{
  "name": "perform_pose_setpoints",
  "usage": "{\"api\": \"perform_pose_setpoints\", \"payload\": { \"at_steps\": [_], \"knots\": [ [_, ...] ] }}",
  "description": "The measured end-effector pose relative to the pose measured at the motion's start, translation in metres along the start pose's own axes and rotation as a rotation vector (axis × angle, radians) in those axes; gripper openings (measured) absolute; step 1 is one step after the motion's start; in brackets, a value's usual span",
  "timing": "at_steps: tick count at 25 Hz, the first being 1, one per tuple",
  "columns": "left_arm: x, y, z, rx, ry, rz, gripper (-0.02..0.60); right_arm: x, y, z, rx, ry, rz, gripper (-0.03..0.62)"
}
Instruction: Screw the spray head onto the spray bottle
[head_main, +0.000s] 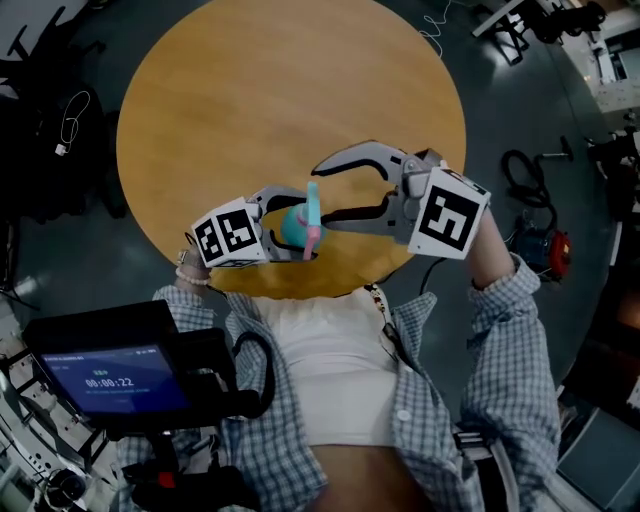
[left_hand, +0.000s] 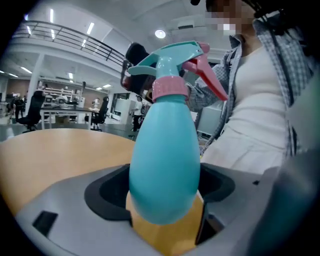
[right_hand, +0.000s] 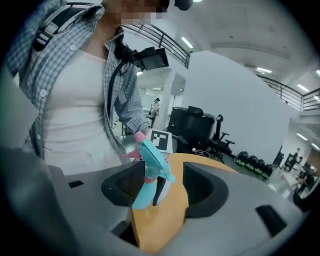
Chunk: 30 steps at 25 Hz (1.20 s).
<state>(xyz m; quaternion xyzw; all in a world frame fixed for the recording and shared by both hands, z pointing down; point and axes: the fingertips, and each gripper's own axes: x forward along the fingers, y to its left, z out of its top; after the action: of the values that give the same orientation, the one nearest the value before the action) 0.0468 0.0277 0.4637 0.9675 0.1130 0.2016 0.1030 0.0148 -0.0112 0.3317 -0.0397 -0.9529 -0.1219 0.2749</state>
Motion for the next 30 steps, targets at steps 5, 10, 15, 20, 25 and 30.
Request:
{"api": "perform_pose_setpoints", "payload": {
  "at_steps": [5, 10, 15, 20, 25, 30],
  "knots": [
    [0.010, -0.013, -0.001, 0.006, 0.026, -0.073, 0.413, 0.010, 0.023, -0.006, -0.026, 0.083, 0.215, 0.218],
    [0.009, 0.008, -0.010, 0.016, 0.042, 0.049, 0.413, 0.017, 0.015, -0.016, -0.031, 0.131, 0.164, 0.161],
    [-0.001, 0.048, -0.020, 0.020, 0.062, 0.318, 0.413, 0.021, -0.004, -0.031, -0.011, 0.166, -0.021, 0.106],
    [-0.007, 0.078, -0.030, 0.001, 0.053, 0.540, 0.413, 0.023, -0.014, -0.038, 0.023, 0.187, -0.170, 0.095],
    [-0.016, 0.094, -0.023, -0.033, 0.001, 0.666, 0.413, 0.020, -0.029, -0.030, 0.089, 0.103, -0.333, 0.097],
    [-0.013, 0.075, -0.002, 0.010, -0.063, 0.540, 0.413, -0.008, -0.031, -0.013, 0.411, -0.289, -0.315, 0.209]
  ]
}}
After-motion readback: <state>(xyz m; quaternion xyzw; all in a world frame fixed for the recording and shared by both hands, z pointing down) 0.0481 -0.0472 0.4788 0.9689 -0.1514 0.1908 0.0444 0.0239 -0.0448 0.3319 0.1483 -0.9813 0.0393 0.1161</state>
